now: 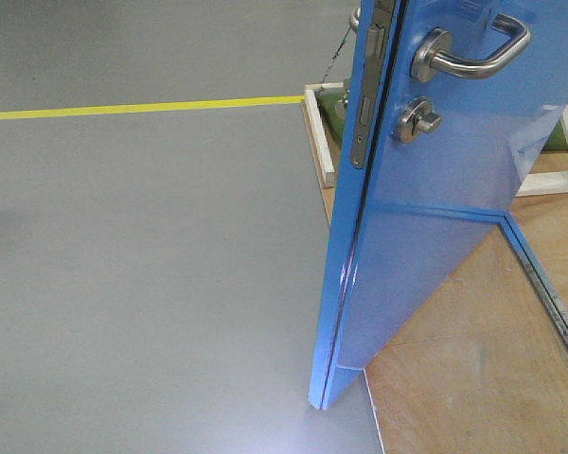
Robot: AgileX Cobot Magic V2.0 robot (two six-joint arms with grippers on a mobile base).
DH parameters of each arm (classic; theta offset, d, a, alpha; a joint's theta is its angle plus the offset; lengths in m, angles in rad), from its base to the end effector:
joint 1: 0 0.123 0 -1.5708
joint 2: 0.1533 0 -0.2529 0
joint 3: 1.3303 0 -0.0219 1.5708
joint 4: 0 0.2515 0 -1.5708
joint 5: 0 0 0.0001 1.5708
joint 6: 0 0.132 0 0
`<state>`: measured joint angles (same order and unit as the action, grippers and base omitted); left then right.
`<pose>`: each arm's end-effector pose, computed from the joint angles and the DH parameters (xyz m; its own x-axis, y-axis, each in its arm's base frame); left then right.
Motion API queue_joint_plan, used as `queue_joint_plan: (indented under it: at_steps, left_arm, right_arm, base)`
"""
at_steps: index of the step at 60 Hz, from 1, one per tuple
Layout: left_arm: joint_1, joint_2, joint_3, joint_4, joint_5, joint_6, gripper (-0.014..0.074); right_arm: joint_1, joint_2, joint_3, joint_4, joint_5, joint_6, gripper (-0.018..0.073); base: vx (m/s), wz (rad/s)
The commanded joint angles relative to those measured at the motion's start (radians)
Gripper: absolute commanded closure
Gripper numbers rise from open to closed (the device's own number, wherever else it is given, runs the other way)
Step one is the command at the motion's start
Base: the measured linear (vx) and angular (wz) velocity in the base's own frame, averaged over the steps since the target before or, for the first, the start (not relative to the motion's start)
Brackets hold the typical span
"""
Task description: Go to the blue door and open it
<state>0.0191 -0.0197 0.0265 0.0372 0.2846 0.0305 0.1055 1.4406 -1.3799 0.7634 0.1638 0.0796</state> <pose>0.1275 0.0038 0.1719 -0.2041 0.0623 -0.9770 -0.0159 0.9976 0.0669 0.3835 0.0556 0.3922 -0.2220 0.7180 -0.6597 -0.0769 0.6615 0.7460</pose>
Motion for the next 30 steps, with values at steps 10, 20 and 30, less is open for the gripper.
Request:
queue_joint_plan:
  at_steps: [10,20,30]
  left_arm:
    - [-0.004,-0.007,0.006,-0.008,-0.085,-0.002,0.0526]
    - [-0.004,-0.007,0.006,-0.008,-0.085,-0.002,0.0526]
    - [-0.004,-0.007,0.006,-0.008,-0.085,-0.002,0.0526]
  right_arm:
    - [0.001,-0.025,-0.036,0.002,-0.047,-0.014,0.0557]
    - [0.001,-0.025,-0.036,0.002,-0.047,-0.014,0.0557]
    - [0.001,-0.025,-0.036,0.002,-0.047,-0.014,0.0557]
  base:
    - [0.0,0.0]
    - [0.01,0.02]
    - [0.01,0.02]
